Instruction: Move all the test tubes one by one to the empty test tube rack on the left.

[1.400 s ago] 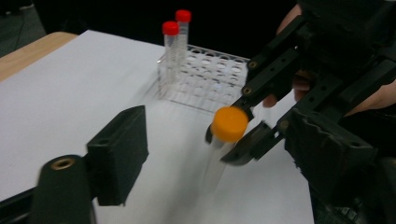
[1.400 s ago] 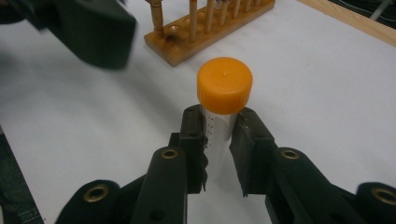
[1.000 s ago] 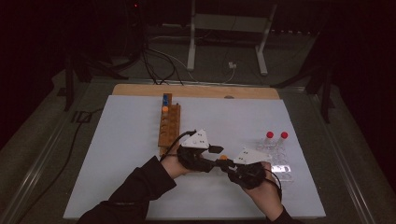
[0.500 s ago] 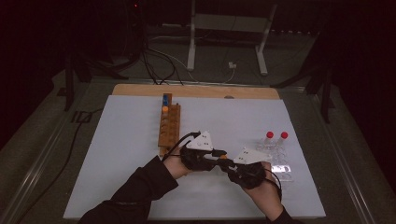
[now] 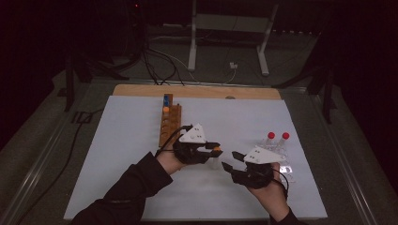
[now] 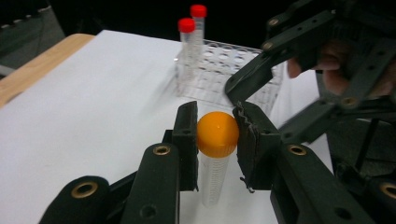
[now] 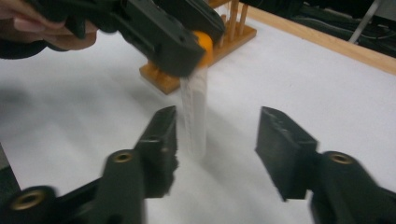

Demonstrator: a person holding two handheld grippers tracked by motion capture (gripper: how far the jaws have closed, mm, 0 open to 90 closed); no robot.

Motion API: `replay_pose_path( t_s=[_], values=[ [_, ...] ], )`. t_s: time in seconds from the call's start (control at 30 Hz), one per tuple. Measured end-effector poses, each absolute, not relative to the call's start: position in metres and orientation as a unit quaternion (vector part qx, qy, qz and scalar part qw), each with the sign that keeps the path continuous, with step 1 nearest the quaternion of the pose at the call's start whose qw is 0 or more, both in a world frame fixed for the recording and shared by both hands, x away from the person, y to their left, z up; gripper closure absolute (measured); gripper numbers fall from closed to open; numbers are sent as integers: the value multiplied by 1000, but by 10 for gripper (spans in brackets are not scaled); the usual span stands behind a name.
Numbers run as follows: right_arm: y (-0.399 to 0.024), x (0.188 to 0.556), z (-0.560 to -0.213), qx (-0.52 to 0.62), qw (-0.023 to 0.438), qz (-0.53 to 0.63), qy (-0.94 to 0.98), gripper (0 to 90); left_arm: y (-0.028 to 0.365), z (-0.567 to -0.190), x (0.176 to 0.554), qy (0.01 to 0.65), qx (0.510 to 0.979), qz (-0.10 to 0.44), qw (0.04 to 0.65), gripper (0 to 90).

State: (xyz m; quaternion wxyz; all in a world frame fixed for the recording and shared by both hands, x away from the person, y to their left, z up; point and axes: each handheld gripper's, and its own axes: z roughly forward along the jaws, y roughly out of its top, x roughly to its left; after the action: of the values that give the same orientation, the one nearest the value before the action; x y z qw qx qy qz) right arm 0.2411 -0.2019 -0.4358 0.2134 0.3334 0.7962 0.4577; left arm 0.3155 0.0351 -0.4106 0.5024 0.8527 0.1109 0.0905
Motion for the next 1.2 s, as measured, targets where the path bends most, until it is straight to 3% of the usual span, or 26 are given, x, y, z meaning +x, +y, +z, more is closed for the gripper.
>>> replay_pose_path(
  t_s=[0.07,0.17,0.4,0.67,1.2],
  values=[
    [-203,240,-434,337,214,463,792,352,41,-406,319,118,852,96,501,719],
    [-204,239,-432,348,222,470,780,173,49,-400,323,129,849,105,501,720],
    [-203,238,-430,357,230,476,771,43,64,-389,332,149,845,127,498,719],
    [-206,237,-427,363,231,484,762,0,84,-378,343,176,837,144,498,719],
    [-211,236,-425,349,215,498,764,0,125,-363,367,236,815,192,493,719]
  ],
)
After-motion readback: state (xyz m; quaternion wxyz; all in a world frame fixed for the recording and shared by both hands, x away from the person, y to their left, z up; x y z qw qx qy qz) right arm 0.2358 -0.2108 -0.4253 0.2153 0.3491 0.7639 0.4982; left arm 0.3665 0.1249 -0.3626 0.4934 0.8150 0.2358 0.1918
